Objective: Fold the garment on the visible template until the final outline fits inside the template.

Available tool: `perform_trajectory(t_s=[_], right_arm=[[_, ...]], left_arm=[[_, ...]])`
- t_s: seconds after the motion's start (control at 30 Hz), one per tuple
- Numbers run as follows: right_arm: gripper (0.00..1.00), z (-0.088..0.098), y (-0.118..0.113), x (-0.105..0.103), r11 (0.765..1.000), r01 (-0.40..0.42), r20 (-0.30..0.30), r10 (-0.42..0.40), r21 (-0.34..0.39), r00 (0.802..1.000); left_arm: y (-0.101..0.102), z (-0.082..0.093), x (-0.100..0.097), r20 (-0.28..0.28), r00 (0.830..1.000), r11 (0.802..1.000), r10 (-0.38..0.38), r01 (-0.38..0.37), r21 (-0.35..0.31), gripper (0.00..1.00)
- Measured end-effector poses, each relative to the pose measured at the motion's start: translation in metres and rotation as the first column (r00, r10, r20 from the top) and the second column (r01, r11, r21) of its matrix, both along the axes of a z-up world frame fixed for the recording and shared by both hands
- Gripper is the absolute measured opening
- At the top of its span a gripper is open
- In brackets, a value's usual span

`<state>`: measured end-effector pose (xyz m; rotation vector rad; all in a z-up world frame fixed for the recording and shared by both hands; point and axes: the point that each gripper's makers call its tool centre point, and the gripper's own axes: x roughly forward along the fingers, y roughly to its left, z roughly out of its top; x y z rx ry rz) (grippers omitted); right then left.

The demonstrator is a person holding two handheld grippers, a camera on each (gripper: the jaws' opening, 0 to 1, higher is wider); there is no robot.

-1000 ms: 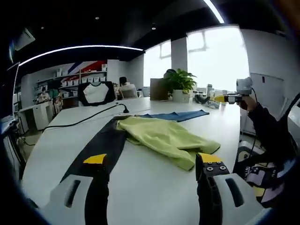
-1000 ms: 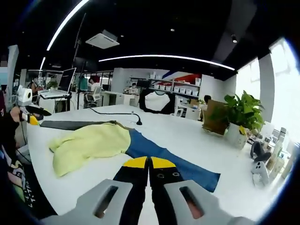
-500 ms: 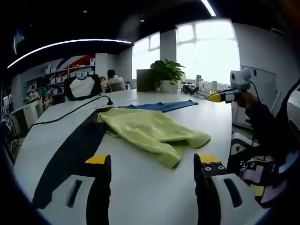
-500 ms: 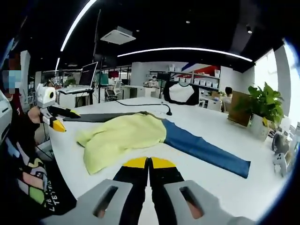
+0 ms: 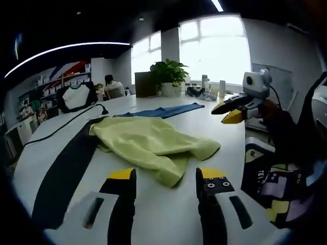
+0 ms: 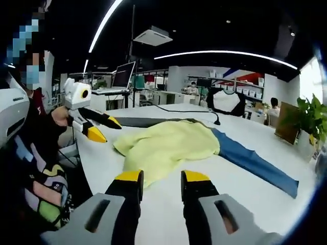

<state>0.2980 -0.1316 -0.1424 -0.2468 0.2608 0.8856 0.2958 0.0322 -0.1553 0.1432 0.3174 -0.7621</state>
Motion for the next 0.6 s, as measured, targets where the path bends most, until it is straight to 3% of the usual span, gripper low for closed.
perform_trajectory(t_s=[0.27, 0.43, 0.53, 0.6], right_arm=[[0.35, -0.037, 0.028, -0.003, 0.994, -0.061, -0.084, 0.054, -0.085, 0.995], [0.34, -0.048, 0.040, -0.002, 0.992, -0.086, -0.128, 0.074, -0.091, 0.989], [0.29, -0.049, 0.043, 0.004, 0.994, -0.069, -0.114, 0.059, -0.089, 0.992], [0.18, -0.049, 0.044, 0.005, 0.994, -0.057, -0.115, 0.045, -0.098, 0.992]], left_arm=[[-0.010, -0.009, 0.005, -0.035, 0.999, 1.000, -0.019, 0.018, -0.018, 0.40], [-0.009, -0.015, 0.010, -0.066, 0.998, 1.000, 0.004, -0.005, -0.009, 0.27], [-0.010, -0.013, 0.015, -0.054, 0.998, 1.000, 0.013, -0.013, -0.004, 0.24], [-0.013, -0.015, 0.014, -0.065, 0.998, 1.000, 0.004, -0.004, -0.001, 0.24]])
